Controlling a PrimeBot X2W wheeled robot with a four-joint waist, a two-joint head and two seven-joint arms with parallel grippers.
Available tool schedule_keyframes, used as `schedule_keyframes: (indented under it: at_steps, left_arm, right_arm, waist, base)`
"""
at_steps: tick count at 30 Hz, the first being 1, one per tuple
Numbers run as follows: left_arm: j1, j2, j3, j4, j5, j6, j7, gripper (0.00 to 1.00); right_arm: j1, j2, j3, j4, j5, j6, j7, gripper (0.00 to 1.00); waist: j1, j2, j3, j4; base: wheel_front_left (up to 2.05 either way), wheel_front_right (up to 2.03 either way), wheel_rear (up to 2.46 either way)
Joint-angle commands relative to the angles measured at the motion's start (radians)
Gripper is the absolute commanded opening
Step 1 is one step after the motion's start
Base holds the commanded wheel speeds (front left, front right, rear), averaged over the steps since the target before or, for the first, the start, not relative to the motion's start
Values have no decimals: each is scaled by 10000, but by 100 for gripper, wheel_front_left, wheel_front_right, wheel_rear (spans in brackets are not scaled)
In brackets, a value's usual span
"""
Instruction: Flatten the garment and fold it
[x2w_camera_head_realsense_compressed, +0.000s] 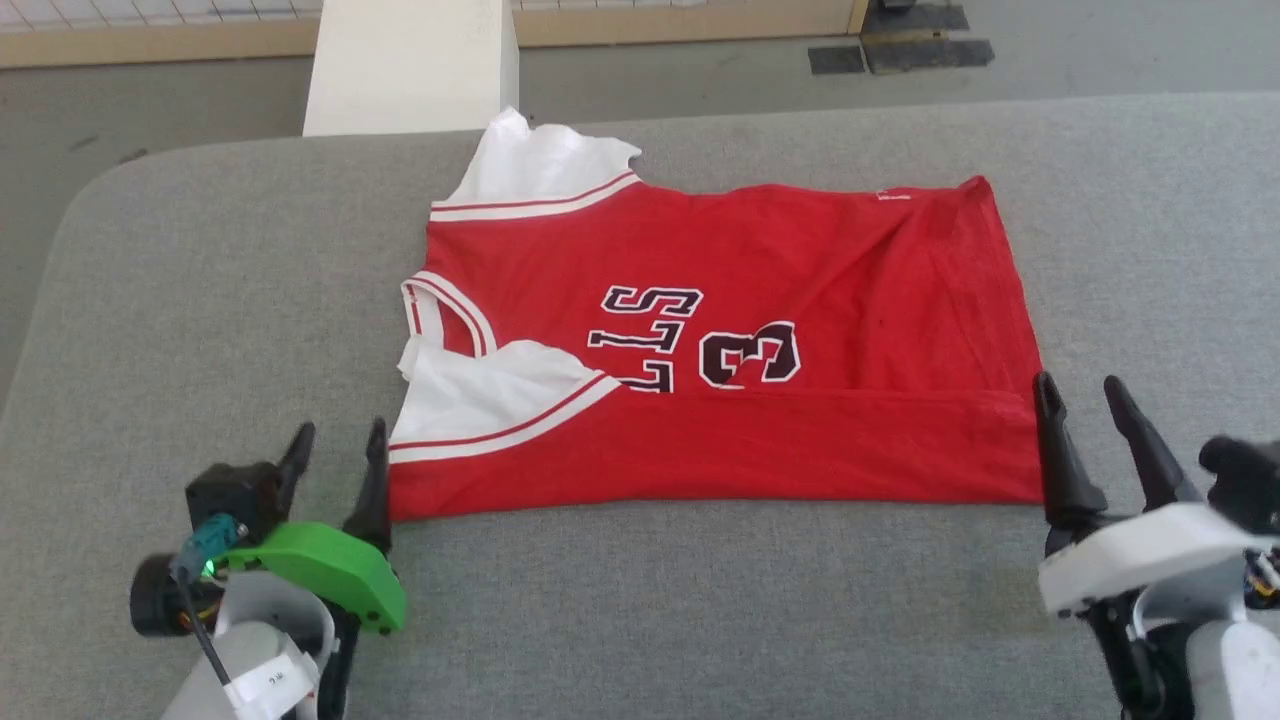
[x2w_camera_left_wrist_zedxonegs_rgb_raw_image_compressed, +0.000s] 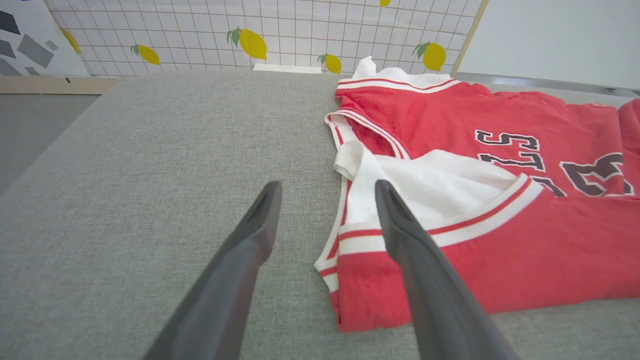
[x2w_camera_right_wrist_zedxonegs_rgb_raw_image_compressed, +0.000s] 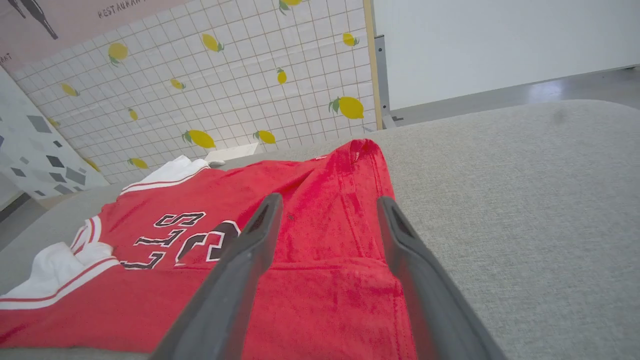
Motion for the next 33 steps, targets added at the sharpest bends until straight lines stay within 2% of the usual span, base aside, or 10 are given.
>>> schedule_keyframes:
  at_steps: [1, 8, 13, 18, 19, 20, 21, 22, 29, 33]
  left_arm:
    - [163, -77, -18, 28, -171, 80, 128, 100]
    - [330, -346, 50, 327, -838, 650, 1641, 100]
    - [218, -437, 149, 591, -1428, 1224, 3262, 100]
    - [109, -611, 204, 797, -2017, 1429, 4399, 100]
    - [124, -621, 137, 850, -2105, 1432, 4695, 86]
    - [130, -611, 55, 870, -2180, 1409, 4994, 42]
    - [121, -604, 27, 852, -2221, 1391, 5119, 11]
    - [122, -611, -32, 814, -2277, 1321, 5259, 0]
    - [148, -582, -127, 519, -2337, 1123, 5285, 0]
    - [112, -505, -117, 406, -2280, 1081, 5141, 0]
  right_arm:
    - [178, 77, 65, -37, -88, -13, -438, 100]
    - [651, 262, 335, 107, -490, -13, -1892, 100]
    - [778, 326, 449, 136, -611, -13, -2002, 100]
    - [718, 350, 533, 178, -544, -13, -2025, 100]
    - [700, 351, 541, 189, -561, -13, -2038, 100]
    - [676, 354, 549, 197, -572, -13, -2051, 100]
    - [661, 357, 557, 210, -570, -13, -2047, 100]
    - [645, 361, 577, 218, -597, -13, -2041, 100]
    - [340, 389, 77, 559, -849, -13, -1764, 100]
    - [-203, 402, -460, 1348, -762, -13, -324, 100]
  waist:
    - [0, 0, -210, -40]
    - [0, 0, -455, -281]
    - [0, 0, -508, -485]
    - [0, 0, -451, -622]
    - [0, 0, -440, -641]
    - [0, 0, -419, -663]
    - [0, 0, -402, -678]
    - [0, 0, -389, -690]
    - [0, 0, -317, -625]
    - [0, 0, -259, -565]
  base:
    - [0, 0, 0]
    - [0, 0, 0]
    - [0, 0, 0]
    - [0, 0, 0]
    - [0, 0, 0]
    - [0, 0, 0]
    - [0, 0, 0]
    - [0, 0, 0]
    - [0, 0, 0]
    - [0, 0, 0]
